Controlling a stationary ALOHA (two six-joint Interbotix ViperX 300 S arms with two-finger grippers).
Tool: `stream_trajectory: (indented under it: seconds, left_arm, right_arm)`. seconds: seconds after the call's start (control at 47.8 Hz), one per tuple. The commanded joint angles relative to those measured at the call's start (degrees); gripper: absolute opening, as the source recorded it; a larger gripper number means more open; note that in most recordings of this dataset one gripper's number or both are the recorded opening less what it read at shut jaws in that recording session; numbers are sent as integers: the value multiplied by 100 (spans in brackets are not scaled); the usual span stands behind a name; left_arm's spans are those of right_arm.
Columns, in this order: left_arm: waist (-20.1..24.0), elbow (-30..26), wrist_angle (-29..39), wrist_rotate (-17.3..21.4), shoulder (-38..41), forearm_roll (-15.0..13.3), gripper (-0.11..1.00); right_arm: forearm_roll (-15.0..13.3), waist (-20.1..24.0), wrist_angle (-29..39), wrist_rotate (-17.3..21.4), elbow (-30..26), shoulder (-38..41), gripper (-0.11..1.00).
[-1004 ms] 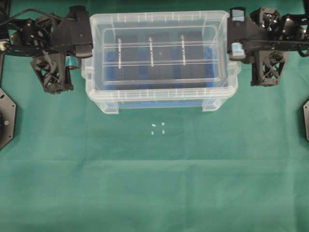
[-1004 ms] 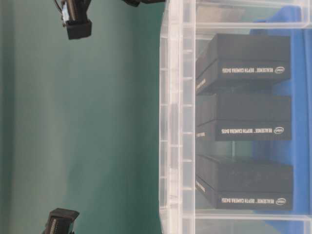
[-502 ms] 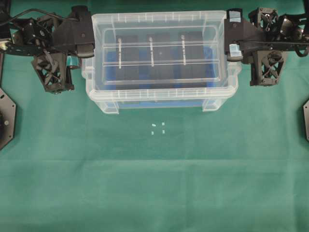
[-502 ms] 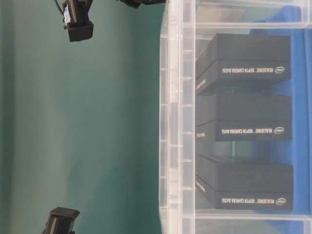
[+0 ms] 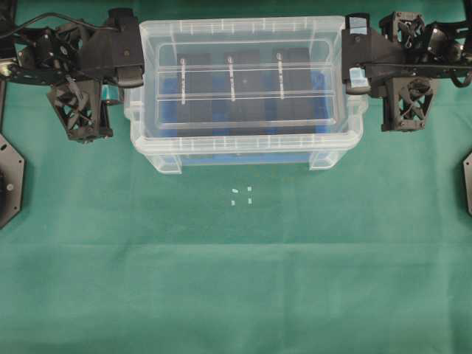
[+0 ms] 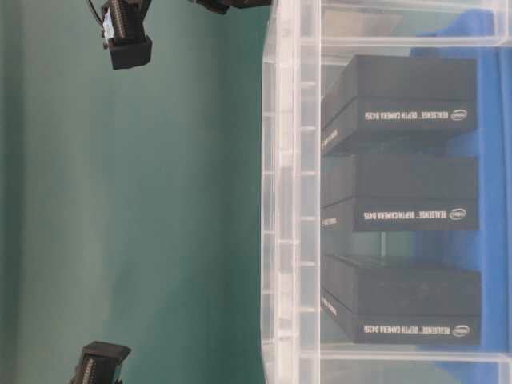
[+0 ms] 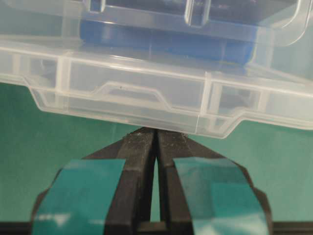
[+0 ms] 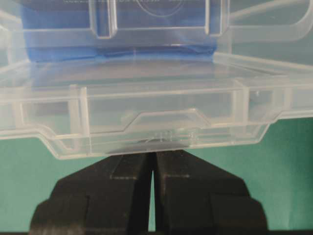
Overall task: Clamp the lid of the box with both arms, then lift and open it.
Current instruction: 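Lift the clamped lid up off the box with both grippers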
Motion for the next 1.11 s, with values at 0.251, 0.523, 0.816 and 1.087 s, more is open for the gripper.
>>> stream_trajectory:
  seconds: [0.251, 0.523, 0.816, 1.087]
  left_arm:
    - [-44, -211, 132, -18, -334, -18, 1]
    - [-44, -466, 422, -9, -404, -18, 1]
    - [-44, -729, 694, 9, -404, -18, 1]
    - [-44, -800, 712, 9, -404, -9, 1]
  right_arm:
    - [44, 132, 114, 62, -439, -220, 0]
    - [35, 132, 308, 62, -580, -325, 0]
    - [18, 132, 352, 62, -642, -457, 0]
    - [18, 141, 404, 62, -659, -475, 0]
